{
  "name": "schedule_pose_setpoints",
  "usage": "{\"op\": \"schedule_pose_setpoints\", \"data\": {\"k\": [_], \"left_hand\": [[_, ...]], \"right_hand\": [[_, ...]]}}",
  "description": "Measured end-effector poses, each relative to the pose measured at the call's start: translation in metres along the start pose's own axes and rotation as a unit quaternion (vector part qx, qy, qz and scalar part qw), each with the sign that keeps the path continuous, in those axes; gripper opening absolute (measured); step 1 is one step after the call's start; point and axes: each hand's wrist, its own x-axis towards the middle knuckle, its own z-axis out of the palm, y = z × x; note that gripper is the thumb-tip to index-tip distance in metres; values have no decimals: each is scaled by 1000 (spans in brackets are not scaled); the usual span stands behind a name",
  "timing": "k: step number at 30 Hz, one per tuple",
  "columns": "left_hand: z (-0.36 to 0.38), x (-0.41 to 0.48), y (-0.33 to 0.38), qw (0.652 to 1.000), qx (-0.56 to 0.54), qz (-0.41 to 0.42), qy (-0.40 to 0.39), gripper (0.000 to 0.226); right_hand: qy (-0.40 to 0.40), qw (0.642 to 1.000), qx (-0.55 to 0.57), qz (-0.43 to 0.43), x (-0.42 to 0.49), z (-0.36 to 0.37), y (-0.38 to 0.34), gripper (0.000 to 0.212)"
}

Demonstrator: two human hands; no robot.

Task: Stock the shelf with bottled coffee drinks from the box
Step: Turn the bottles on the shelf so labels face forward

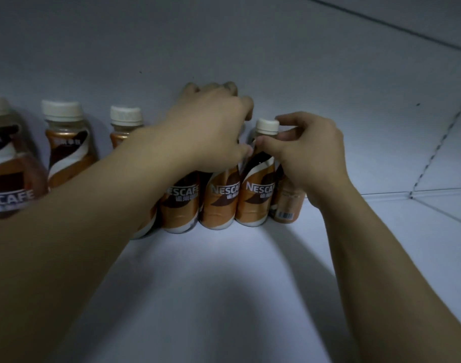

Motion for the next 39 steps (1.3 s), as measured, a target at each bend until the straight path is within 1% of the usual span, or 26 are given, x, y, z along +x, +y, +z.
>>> {"op": "schedule_pose_setpoints", "data": {"k": [4,6,7,10,11,12,14,17,19,21,23,26,29,33,36,39], "left_hand": [[1,2,9,998,9,43,37,53],[4,1,12,997,3,67,42,52],[5,1,14,996,0,79,41,53],[7,1,19,995,-11,92,34,53],[6,2,19,995,-14,94,33,50],[6,4,20,995,-15,95,31,49],[6,5,19,995,-18,95,25,49],[6,4,18,996,-15,91,15,51],[6,3,19,996,-11,91,9,53],[6,2,21,995,-2,95,7,54],[6,1,21,995,0,96,4,56],[6,1,19,995,-5,99,2,58],[7,1,18,995,-6,103,2,58],[7,1,18,995,-8,101,2,59],[7,1,17,995,-8,100,7,59],[8,1,19,995,-9,98,16,58]], "right_hand": [[-28,1000,4,-10,0,-3,3,50],[-29,999,21,-24,0,-7,5,47],[-1,999,31,-36,0,-10,7,41],[145,985,72,-54,2,-17,15,21],[174,981,73,-41,2,-18,19,19],[186,980,61,-22,2,-17,24,22],[167,985,33,20,2,-14,35,35],[78,994,48,58,3,-11,42,60],[71,995,27,60,4,-10,44,73],[90,994,-34,54,4,-9,45,79],[92,993,-57,55,4,-6,45,76],[86,994,-38,56,7,-7,43,70],[62,997,-18,32,7,-13,41,72],[32,999,2,32,6,-17,40,71],[23,999,-22,33,6,-16,40,69],[18,997,-57,55,6,-15,42,65]]}}
